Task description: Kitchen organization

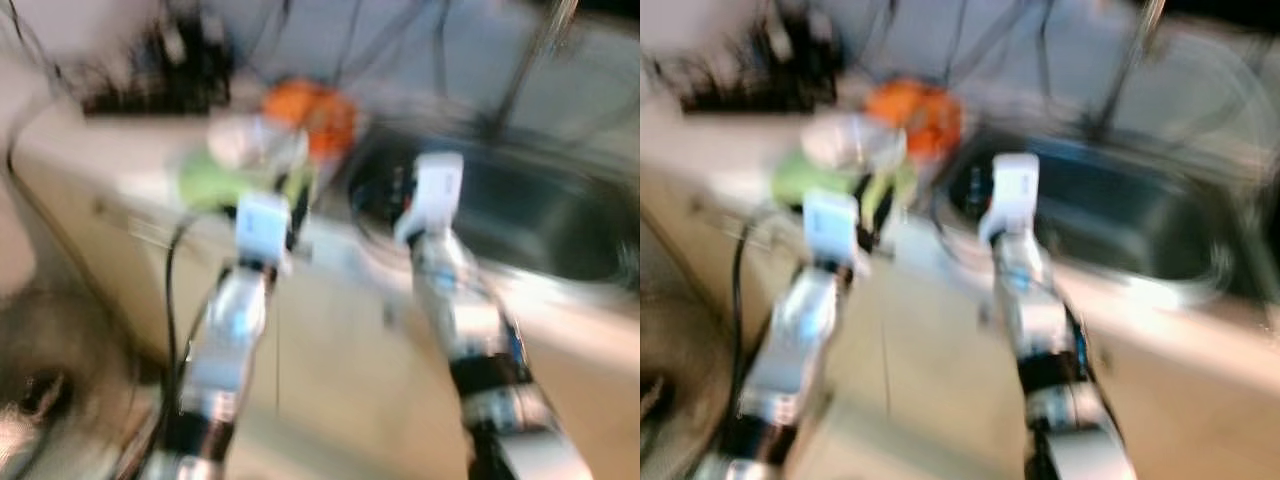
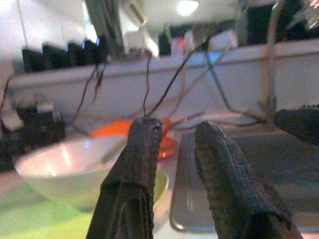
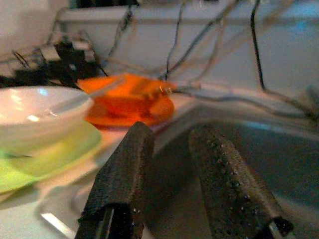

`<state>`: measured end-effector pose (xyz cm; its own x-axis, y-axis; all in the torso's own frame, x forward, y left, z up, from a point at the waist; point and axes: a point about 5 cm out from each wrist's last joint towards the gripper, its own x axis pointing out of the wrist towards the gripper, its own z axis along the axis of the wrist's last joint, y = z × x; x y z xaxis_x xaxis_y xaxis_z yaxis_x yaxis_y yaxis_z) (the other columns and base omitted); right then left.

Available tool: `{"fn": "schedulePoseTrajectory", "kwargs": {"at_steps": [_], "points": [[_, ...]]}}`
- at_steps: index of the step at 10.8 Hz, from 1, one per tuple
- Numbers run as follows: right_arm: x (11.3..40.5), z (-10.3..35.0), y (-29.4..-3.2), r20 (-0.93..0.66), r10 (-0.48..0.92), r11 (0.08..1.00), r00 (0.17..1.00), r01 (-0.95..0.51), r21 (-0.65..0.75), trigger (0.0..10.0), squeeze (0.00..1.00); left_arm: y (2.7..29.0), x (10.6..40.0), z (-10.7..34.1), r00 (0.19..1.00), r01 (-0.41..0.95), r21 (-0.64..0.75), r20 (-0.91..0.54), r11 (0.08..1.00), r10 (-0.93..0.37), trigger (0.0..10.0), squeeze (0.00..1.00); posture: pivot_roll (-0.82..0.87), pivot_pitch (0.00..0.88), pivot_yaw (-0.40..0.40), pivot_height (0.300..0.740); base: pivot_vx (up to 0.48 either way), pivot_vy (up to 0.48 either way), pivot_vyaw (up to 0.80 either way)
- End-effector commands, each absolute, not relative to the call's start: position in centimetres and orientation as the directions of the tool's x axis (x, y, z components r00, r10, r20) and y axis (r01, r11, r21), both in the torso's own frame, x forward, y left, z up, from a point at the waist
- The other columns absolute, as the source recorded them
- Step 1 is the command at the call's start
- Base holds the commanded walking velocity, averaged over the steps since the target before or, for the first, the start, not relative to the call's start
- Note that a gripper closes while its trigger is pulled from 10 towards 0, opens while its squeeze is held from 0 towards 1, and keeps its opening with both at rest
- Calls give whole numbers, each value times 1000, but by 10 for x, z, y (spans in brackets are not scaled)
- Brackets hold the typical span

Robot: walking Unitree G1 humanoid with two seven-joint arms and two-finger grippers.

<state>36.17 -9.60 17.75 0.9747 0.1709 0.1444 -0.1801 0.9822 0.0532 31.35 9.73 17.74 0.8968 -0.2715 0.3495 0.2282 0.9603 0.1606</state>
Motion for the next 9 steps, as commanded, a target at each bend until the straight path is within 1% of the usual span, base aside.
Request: {"fn": "schedulePoseTrajectory", "kwargs": {"at_steps": [1, 4, 5, 9], "points": [[364, 180, -100, 150, 159, 984, 976, -168, 53, 10000, 0, 96, 314, 182, 892, 226, 146, 368, 963, -265, 10000, 0, 202, 0, -53, 740, 0, 0, 0], [363, 179, -98, 144, 170, 983, 975, -179, 46, 10000, 0, 98, 315, 182, 897, 221, 132, 360, 966, -254, 10000, 0, 201, 0, -54, 740, 0, 0, 0], [363, 176, -97, 134, 185, 982, 973, -189, 14, 10000, 0, 101, 317, 180, 907, 200, 137, 348, 970, -236, 10000, 0, 202, 0, -54, 740, 0, 0, 0], [363, 174, -97, 127, 183, 982, 975, -187, 21, 10000, 0, 103, 317, 178, 915, 187, 133, 337, 973, -222, 10000, 0, 202, 0, -54, 740, 0, 0, 0]]}}
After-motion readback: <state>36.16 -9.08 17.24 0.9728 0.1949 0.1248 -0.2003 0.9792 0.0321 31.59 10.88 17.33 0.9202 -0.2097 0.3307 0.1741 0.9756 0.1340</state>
